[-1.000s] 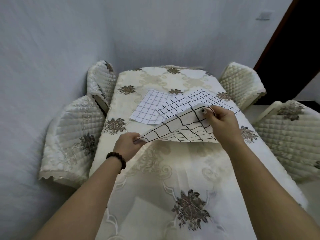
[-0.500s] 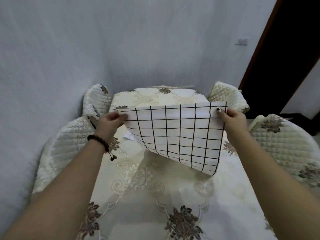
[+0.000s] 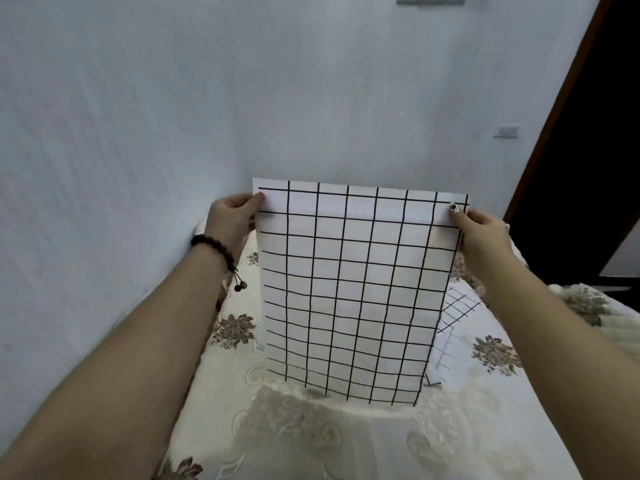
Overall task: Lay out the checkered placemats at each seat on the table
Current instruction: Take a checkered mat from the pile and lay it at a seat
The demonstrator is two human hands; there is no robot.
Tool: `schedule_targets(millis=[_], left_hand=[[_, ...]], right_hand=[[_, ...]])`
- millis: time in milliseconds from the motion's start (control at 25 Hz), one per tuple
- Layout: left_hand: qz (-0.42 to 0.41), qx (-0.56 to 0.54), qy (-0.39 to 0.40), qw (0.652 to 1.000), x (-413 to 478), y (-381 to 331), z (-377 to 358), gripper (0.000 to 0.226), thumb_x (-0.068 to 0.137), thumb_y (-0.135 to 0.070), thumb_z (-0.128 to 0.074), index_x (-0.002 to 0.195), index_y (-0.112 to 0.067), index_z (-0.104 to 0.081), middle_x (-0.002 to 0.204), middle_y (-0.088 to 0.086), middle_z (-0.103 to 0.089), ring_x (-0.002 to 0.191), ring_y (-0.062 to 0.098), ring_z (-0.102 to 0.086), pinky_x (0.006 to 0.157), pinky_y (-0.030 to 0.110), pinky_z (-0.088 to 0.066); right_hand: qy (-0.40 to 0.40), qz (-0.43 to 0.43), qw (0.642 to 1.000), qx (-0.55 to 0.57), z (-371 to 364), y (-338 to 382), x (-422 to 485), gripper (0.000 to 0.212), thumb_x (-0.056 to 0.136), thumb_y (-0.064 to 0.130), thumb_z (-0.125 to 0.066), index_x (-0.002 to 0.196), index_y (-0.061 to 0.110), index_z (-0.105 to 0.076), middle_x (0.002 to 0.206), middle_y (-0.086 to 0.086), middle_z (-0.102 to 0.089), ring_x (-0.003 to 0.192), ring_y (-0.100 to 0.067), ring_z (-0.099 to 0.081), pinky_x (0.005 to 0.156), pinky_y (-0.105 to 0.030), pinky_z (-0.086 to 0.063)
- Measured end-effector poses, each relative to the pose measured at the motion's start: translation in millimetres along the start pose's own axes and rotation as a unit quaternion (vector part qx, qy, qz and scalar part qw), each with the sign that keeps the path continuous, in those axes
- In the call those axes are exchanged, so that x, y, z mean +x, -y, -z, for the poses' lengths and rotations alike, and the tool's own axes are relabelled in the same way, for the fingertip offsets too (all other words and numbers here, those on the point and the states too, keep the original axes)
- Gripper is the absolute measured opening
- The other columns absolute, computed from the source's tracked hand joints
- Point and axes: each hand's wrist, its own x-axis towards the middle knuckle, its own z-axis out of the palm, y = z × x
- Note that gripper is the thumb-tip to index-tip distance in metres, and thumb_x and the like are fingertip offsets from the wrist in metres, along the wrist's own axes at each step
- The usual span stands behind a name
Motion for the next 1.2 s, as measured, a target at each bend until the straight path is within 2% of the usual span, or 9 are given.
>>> schedule_targets(millis=[80,160,360,520,680,760,840,1040,1200], left_hand=[[-0.012,0.011,-0.004,1.000,5.0,-14.2,5.6,0.013,0.075,-0.028,-0.074,0.074,-0.015,-0.073,0.081,0.006,-0.072,0.079,0.023,-0.065,0.086,0.042,-0.054],[-0.033,0.007,-0.004,0.999,7.0,-26.7,11.0,0.012,0.073,-0.028,-0.075,0.074,-0.016,-0.074,0.083,0.008,-0.071,0.081,0.026,-0.065,0.089,0.045,-0.051],[-0.075,-0.023,-0.007,0.997,-6.5,-49.6,17.5,0.009,0.082,-0.016,-0.070,0.073,-0.016,-0.072,0.073,0.002,-0.070,0.071,0.020,-0.064,0.084,0.041,-0.052],[-0.072,-0.021,-0.008,0.997,-31.4,-45.8,24.9,0.013,0.085,-0.013,-0.066,0.073,-0.015,-0.071,0.066,-0.003,-0.072,0.063,0.013,-0.067,0.071,0.030,-0.058],[-0.047,-0.010,-0.018,0.999,-57.9,-25.1,41.1,0.010,0.084,-0.013,-0.067,0.075,-0.013,-0.070,0.069,0.002,-0.071,0.065,0.018,-0.069,0.070,0.032,-0.059],[-0.028,-0.002,-0.022,0.999,-73.0,-10.4,47.9,0.006,0.083,-0.013,-0.068,0.078,-0.010,-0.069,0.072,0.004,-0.071,0.066,0.020,-0.069,0.069,0.032,-0.059],[-0.011,0.007,-0.022,1.000,-90.9,6.6,54.2,0.007,0.084,-0.012,-0.067,0.078,-0.008,-0.069,0.070,0.004,-0.072,0.064,0.019,-0.069,0.065,0.029,-0.059],[0.044,0.004,-0.054,0.998,-142.6,53.4,67.8,0.008,0.087,-0.004,-0.060,0.081,-0.003,-0.066,0.062,-0.001,-0.071,0.056,0.013,-0.068,0.054,0.021,-0.055],[0.110,0.015,-0.063,0.992,-176.4,90.5,82.4,0.011,0.086,-0.007,-0.062,0.081,-0.007,-0.072,0.070,0.002,-0.074,0.062,0.015,-0.067,0.056,0.023,-0.055]], right_hand=[[0.005,0.013,1.000,0.018,-7.2,14.4,3.4,0.015,0.088,0.016,-0.062,0.074,0.017,-0.062,0.064,0.010,-0.068,0.056,-0.002,-0.063,0.056,-0.022,-0.051],[0.017,0.022,0.999,0.039,-12.4,27.4,2.6,0.017,0.089,0.015,-0.061,0.072,0.017,-0.059,0.054,0.013,-0.066,0.051,0.000,-0.062,0.053,-0.021,-0.049],[0.033,0.053,0.995,0.082,-18.2,44.8,-14.1,0.018,0.091,0.011,-0.057,0.074,0.014,-0.057,0.053,0.010,-0.067,0.050,-0.004,-0.064,0.049,-0.017,-0.050],[0.046,0.049,0.995,0.071,-10.4,30.7,-28.0,0.011,0.089,0.017,-0.060,0.079,0.013,-0.061,0.061,0.008,-0.071,0.059,-0.006,-0.067,0.061,-0.020,-0.057],[0.071,0.036,0.995,0.052,2.6,3.7,-51.9,0.018,0.074,0.031,-0.069,0.080,0.015,-0.067,0.070,0.006,-0.073,0.068,-0.008,-0.069,0.073,-0.024,-0.058],[0.073,0.020,0.996,0.041,9.4,-12.2,-66.4,0.032,0.058,0.042,-0.074,0.076,0.016,-0.070,0.071,0.006,-0.073,0.069,-0.007,-0.069,0.071,-0.024,-0.058],[0.068,0.000,0.997,0.034,16.9,-31.2,-80.6,0.035,0.047,0.046,-0.074,0.067,0.017,-0.072,0.066,0.007,-0.072,0.064,-0.005,-0.068,0.066,-0.021,-0.058],[0.068,-0.042,0.997,-0.004,35.9,-82.5,-120.7,0.032,0.054,0.044,-0.074,0.066,0.014,-0.071,0.065,0.003,-0.069,0.064,-0.010,-0.066,0.062,-0.021,-0.057],[0.054,-0.088,0.993,-0.063,52.4,-120.3,-152.8,0.063,0.045,0.063,-0.076,0.075,0.008,-0.066,0.078,-0.013,-0.058,0.071,-0.019,-0.058,0.065,-0.027,-0.057]])
